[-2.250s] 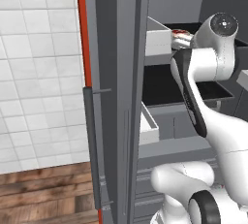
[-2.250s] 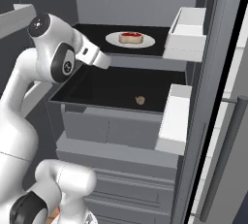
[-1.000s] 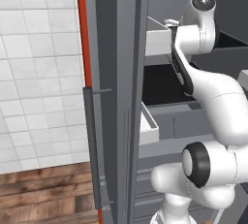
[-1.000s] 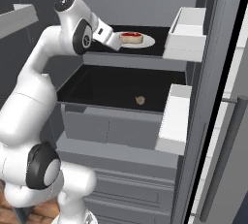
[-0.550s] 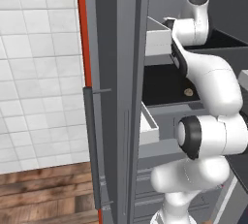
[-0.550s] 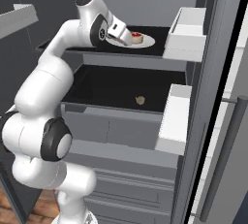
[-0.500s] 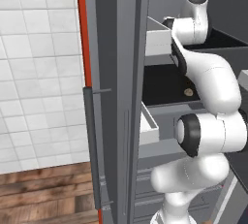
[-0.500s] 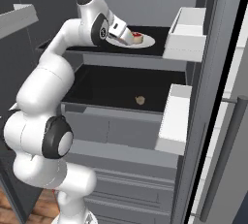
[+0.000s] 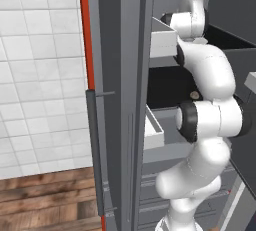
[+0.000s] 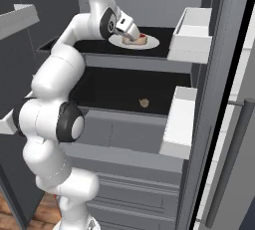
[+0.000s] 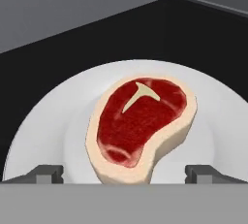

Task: Retrieve the steak from the fridge and place it on the cutting board.

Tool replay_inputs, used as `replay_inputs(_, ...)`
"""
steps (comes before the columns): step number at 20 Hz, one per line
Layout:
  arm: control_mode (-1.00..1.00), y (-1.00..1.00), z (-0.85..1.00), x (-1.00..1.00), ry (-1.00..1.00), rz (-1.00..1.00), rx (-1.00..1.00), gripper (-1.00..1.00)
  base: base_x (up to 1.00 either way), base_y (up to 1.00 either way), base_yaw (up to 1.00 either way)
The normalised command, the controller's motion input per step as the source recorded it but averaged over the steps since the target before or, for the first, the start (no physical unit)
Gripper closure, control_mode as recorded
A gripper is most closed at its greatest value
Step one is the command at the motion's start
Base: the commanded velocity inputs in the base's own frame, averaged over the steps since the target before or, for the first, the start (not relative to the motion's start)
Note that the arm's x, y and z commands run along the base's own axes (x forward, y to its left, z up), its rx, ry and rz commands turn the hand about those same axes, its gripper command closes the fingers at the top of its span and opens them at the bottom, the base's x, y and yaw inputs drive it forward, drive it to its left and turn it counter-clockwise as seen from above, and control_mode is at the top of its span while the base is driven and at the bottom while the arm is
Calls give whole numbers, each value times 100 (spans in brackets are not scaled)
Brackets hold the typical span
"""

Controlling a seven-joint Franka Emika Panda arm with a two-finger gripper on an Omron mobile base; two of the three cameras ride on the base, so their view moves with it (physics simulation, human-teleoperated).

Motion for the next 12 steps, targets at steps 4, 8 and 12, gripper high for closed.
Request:
replay_inputs(4,-100,0,0,54,0,0,0,-100,0,0,0)
replay_inputs(8,-100,-4,-1,43,2,0,0,-100,0,0,0)
replay_inputs(12,-100,-6,-11,7,8,0,0,-100,0,0,0)
